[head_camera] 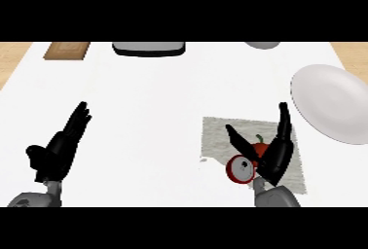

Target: Pick the bell pepper from the placemat and place it in the plate

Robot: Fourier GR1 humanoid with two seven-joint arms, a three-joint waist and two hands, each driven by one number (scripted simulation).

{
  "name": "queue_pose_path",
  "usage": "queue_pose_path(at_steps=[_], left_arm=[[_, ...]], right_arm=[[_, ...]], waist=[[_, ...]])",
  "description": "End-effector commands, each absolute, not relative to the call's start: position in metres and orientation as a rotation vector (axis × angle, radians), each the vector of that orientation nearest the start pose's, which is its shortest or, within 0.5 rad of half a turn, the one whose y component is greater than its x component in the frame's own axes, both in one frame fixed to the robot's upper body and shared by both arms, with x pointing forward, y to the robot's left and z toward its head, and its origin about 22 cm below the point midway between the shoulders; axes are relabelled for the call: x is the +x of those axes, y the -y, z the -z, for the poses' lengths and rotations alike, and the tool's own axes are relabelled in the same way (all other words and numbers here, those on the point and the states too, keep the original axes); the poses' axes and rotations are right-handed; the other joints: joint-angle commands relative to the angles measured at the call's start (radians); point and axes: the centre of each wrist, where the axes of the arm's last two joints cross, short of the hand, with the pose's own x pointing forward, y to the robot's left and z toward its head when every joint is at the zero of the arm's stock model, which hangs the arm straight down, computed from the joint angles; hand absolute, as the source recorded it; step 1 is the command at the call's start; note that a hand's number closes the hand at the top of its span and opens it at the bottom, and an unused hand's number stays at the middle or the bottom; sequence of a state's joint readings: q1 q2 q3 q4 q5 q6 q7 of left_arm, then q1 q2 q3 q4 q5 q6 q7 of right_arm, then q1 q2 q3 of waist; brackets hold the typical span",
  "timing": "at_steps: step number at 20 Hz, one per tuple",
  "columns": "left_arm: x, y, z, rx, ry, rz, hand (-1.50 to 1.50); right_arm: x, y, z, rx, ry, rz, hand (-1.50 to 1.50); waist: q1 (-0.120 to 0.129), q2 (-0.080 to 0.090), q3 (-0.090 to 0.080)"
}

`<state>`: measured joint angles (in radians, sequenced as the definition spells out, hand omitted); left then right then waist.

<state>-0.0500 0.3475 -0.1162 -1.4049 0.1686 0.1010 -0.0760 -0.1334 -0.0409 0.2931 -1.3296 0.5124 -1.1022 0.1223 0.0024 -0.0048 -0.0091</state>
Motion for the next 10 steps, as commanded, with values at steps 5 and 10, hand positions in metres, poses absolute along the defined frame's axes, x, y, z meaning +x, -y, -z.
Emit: queue_pose_path(at_steps=[5,10], left_arm=[[0.250,-0.305,0.009,0.180,1.514,0.141,0.00],[0.249,-0.305,0.013,0.181,1.513,0.134,0.00]], right_arm=[[0.230,0.164,0.061,-1.142,1.377,0.050,-1.50],[0.220,0.167,0.061,-1.109,1.122,-0.124,-1.50]], waist=[[-0.030,-0.001,0.000],[-0.030,-0.002,-0.002]])
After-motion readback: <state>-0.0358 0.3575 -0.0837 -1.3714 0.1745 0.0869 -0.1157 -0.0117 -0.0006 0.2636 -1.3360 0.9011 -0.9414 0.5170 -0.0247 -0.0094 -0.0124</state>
